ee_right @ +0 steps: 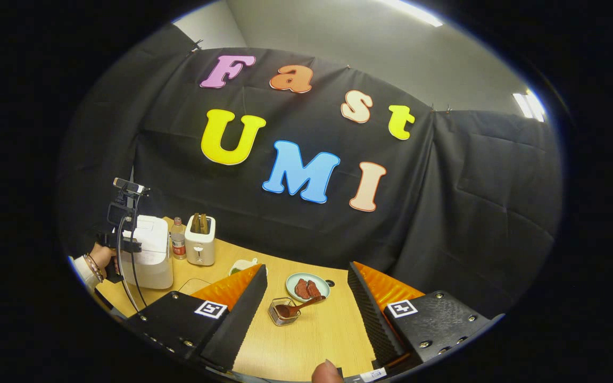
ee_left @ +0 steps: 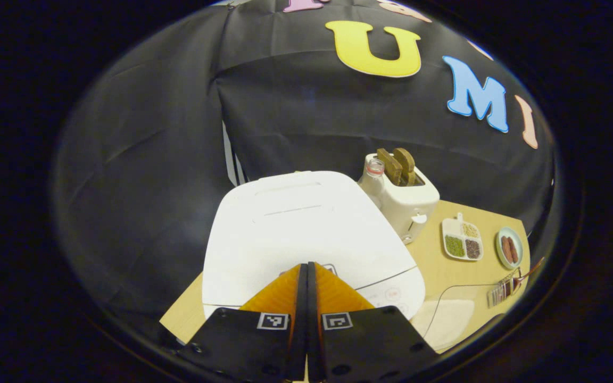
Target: Close the left gripper, press the button to open the rice cooker; take a wooden spoon from the chopstick holder with the right hand, scoop a spoonful of rice and pour it into the rice cooker, then put the wooden spoon back into the chopstick holder.
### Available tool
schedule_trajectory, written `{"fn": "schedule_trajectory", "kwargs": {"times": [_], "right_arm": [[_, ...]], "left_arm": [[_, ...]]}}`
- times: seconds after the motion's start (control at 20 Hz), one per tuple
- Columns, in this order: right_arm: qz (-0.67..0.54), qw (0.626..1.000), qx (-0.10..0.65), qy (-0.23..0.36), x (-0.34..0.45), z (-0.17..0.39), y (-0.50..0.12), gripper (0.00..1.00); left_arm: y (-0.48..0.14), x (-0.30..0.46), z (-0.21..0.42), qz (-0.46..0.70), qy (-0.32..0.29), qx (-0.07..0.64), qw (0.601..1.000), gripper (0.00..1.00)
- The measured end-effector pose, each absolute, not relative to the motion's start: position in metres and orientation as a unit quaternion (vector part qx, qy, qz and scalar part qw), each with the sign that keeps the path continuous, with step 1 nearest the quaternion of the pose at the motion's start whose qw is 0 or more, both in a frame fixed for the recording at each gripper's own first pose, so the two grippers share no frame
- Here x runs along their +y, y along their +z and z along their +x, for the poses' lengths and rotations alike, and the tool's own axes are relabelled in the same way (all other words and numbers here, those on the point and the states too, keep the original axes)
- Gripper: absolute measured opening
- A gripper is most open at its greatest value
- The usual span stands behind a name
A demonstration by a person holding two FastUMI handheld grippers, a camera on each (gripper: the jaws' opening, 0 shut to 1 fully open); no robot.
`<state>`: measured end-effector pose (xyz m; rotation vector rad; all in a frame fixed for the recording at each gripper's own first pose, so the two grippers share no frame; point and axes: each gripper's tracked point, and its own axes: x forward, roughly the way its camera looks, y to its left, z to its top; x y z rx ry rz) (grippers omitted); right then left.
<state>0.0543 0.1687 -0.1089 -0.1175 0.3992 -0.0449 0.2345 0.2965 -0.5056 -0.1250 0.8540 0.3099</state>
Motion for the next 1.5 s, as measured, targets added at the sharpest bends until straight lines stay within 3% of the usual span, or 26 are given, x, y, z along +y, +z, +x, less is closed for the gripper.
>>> {"fn": "schedule_trajectory", "kwargs": {"times": [0.15,0.4,1.0,1.3,1.5], "right_arm": [[-0.047,0.978,0.204,-0.022,0.17,0.044,-0.111,0.94],[-0.036,0.98,0.194,-0.018,0.17,0.041,-0.102,0.94],[-0.008,0.982,0.187,-0.037,0.136,0.035,-0.115,0.94],[0.125,0.971,0.201,0.043,0.151,0.06,-0.181,0.94],[0.175,0.96,0.213,0.04,0.125,0.088,-0.237,0.94]], "left_arm": [[-0.456,0.311,0.257,0.002,0.155,0.327,0.932,0.09],[-0.389,0.318,0.273,0.033,0.163,0.243,0.956,0.07],[-0.354,0.308,0.23,0.005,0.157,0.211,0.965,0.1],[-0.326,0.296,0.191,-0.026,0.156,0.175,0.972,0.1],[-0.303,0.282,0.159,-0.036,0.165,0.158,0.973,0.29]]}}
